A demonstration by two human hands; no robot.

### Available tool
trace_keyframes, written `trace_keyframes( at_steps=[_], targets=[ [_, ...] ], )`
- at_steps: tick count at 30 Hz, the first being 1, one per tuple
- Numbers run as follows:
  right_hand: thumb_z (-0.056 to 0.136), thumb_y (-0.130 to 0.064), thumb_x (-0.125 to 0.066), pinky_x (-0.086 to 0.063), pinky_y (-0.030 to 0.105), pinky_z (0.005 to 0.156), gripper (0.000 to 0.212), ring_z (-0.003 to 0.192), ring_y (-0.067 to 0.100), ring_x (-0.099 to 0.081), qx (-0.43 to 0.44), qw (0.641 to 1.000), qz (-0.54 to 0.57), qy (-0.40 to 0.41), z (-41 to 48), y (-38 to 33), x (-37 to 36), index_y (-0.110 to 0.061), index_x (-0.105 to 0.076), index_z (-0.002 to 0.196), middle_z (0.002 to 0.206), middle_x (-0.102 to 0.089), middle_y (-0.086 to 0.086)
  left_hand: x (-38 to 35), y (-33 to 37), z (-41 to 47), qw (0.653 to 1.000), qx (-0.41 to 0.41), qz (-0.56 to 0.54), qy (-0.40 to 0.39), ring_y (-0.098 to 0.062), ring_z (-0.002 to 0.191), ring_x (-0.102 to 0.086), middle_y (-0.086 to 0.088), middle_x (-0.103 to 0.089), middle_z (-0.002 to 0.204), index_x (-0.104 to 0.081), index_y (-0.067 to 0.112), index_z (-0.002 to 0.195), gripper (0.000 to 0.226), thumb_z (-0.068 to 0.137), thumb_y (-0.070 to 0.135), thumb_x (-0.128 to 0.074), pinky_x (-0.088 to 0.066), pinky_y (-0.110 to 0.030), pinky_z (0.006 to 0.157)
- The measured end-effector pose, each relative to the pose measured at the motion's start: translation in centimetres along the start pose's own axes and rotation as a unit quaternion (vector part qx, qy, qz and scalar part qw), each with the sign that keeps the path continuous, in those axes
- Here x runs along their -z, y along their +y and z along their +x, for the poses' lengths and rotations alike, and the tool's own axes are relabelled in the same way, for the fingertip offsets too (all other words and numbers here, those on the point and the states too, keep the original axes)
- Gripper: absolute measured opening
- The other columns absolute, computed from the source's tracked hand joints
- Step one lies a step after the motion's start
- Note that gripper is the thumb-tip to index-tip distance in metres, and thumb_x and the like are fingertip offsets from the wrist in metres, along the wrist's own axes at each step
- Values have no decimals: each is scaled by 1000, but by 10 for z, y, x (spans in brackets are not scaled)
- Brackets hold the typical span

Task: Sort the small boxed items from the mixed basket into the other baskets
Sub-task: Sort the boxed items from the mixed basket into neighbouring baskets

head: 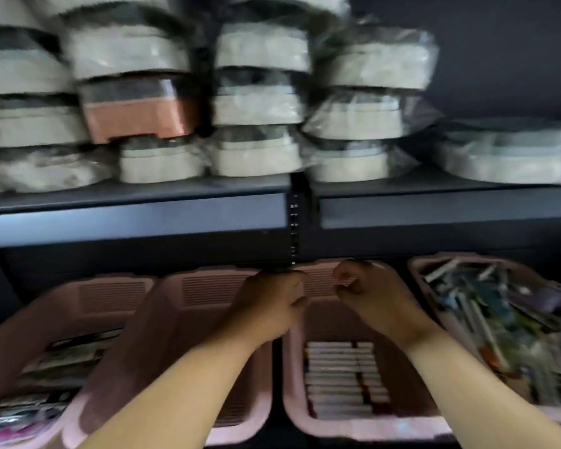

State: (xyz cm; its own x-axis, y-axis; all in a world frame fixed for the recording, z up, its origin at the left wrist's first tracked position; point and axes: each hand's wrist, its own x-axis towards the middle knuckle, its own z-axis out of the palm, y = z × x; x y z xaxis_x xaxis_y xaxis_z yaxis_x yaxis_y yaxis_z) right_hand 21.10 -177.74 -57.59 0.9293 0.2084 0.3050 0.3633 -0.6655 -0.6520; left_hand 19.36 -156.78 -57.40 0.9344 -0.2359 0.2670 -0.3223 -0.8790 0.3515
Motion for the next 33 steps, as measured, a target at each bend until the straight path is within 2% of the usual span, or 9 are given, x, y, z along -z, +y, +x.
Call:
trace_keyframes(
  at_steps=[3,7,11,14,17,21,27,31,33],
  targets=[
    [83,-12,-69,-49,18,79,19,90,14,-67,-31,999,-25,10,-22,41,40,-25,-68,98,96,-68,-7,-27,50,18,999,-46,-9,-6,-13,133,-54,11,-61,143,-62,32,140,46,97,47,-65,-42,-26,110],
    [83,-13,-67,-46,27,76,11,87,16,-66,-75,992,-95,45,-55,94,88,-24,-69,83,90,-71,-3,-69,117,42,994,-93,-6,-53,-16,112,-65,12,-70,118,-65,39,117,27,93,50,-62,-54,-33,92],
    [91,-18,-59,-46,24,74,17,91,22,-68,-148,970,-193,-20,-83,146,133,-28,-57,78,96,-68,2,-111,180,52,986,-144,-21,-78,-18,113,-64,9,-69,125,-64,36,128,38,92,49,-63,-53,-33,91],
    [82,-12,-73,-55,28,86,29,104,27,-70,-141,952,-264,-64,-101,180,158,-21,-68,109,114,-71,9,-140,215,54,980,-154,-31,-119,-18,116,-64,10,-67,130,-62,37,132,39,94,49,-63,-53,-30,92],
    [100,-22,-50,-42,34,110,42,132,24,-51,-196,937,-281,-70,-123,206,168,-16,-53,141,149,-50,4,-162,234,57,976,-156,-31,-146,-18,123,-61,10,-64,137,-61,37,136,42,96,49,-63,-52,-33,99],
    [89,-34,-57,-52,31,86,19,101,16,-61,-205,959,-110,164,-135,224,180,-49,-59,101,120,-64,-2,-177,251,66,980,-141,-25,-137,-19,131,-56,8,-59,145,-56,36,145,49,98,46,-62,-49,-34,105],
    [100,-44,-51,-46,26,85,43,117,21,-57,-256,958,-121,50,-111,222,169,-44,-44,142,139,-50,-10,-190,271,76,984,-117,1,-134,-24,139,-46,5,-44,155,-43,43,153,55,101,57,-52,-42,-33,108],
    [100,-33,-55,-44,28,85,28,95,20,-59,-307,939,-153,-19,-103,226,160,-24,-60,126,98,-62,3,-198,270,78,982,-123,34,-139,-27,129,-49,3,-47,142,-49,44,144,48,99,60,-53,-45,-38,100],
    [95,-27,-59,-49,29,87,25,100,19,-63,-263,959,-107,23,-112,231,165,-26,-66,118,104,-67,-1,-201,268,79,982,-125,44,-136,-26,123,-52,3,-50,137,-53,40,135,43,97,60,-55,-47,-41,97]
  ],
)
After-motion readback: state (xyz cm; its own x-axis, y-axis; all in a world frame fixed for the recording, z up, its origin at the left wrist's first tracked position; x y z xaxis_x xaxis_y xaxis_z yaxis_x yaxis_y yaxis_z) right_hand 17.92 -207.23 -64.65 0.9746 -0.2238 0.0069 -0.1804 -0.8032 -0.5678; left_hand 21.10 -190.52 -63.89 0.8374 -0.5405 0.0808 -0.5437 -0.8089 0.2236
